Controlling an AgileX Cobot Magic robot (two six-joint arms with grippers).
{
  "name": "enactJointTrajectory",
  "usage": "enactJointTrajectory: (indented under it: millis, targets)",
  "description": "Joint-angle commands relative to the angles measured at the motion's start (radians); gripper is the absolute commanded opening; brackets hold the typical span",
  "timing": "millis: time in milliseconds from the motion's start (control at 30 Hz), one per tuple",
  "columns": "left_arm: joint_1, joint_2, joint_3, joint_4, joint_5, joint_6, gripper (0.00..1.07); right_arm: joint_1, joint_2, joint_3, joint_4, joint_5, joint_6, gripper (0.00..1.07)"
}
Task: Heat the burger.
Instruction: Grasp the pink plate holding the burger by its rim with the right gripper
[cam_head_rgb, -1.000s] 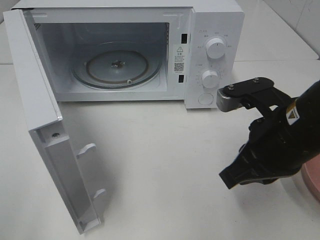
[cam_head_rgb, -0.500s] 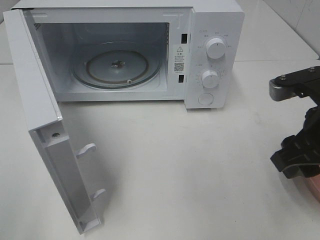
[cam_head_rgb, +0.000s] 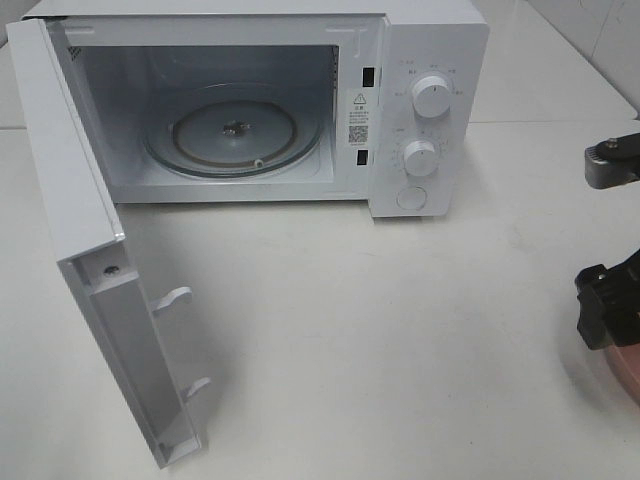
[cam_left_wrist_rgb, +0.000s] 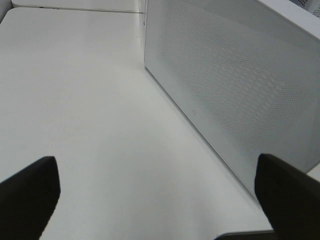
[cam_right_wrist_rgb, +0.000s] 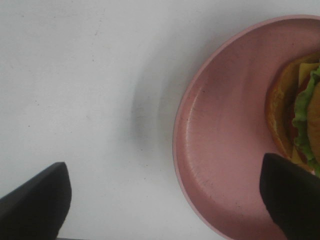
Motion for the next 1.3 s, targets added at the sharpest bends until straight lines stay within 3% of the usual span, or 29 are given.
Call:
enactJointTrajectory:
  millis: [33,467,1300]
  targets:
    - [-0.001,-0.002,0.004,-0.003,-0.012,0.004,0.98,-0.014,0.021,-0.002,-0.011,-0.009,0.016,0.97]
    - [-0.001,-0.002,0.004,-0.003,-0.012,0.004,0.98,-0.055,0.21,0.004,-0.009,-0.094,0.054,0.93]
    - [-0.001,-0.002,0.004,-0.003,-0.012,0.004,0.98,-0.059,0.381,0.004,-0.004,-0.18,0.054,0.88]
